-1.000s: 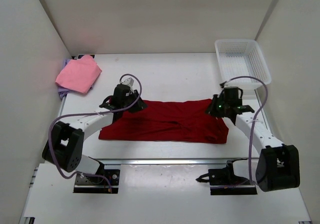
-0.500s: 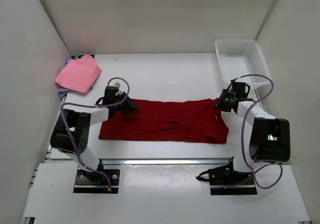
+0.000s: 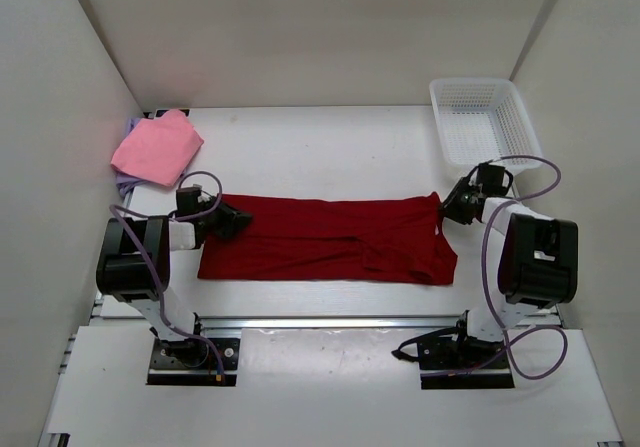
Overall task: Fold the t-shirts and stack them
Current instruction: Fold the other side of the tshirt into a rectangle
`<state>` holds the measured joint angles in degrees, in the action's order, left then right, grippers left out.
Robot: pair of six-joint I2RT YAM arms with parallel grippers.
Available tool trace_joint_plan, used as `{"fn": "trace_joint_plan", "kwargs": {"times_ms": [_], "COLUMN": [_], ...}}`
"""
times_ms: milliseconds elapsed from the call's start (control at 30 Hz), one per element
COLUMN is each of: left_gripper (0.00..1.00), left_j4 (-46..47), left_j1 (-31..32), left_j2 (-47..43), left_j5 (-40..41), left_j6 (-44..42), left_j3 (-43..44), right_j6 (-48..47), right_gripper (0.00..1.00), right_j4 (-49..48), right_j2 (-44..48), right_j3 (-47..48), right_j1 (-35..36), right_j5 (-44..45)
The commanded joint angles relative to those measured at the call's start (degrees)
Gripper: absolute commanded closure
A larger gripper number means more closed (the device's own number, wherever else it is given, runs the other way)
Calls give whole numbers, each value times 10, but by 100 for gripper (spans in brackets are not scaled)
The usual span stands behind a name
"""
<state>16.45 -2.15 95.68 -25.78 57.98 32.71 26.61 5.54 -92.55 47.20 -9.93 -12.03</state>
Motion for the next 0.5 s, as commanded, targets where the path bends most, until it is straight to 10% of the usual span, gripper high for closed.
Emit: {"fn": "trace_joint_plan", "kwargs": {"times_ms": [0,200,300,367,467], "left_gripper": [67,65,64,63,64], "left_j4": [1,-59,-95,-123,-144], "left_j1": [1,62,138,227,353], "left_j2": [-24,-115,-152,-154,-115], "left_j5": [1,57,105,138,150], "left_j6": [5,-47,-90,-123,-156], "left_j3": [-4,56,81,102,132], "right_j6": [8,2,-5,-11,-15], "right_gripper": [71,63,74,99,100], "right_j4": [-40,14,30,58,80], "right_j2": [19,137,221,264,311], "right_j3": [11,13,-27,-62,-115], "right_j1": [-8,23,69,110,179], "right_j5": [4,19,36,24,21]}}
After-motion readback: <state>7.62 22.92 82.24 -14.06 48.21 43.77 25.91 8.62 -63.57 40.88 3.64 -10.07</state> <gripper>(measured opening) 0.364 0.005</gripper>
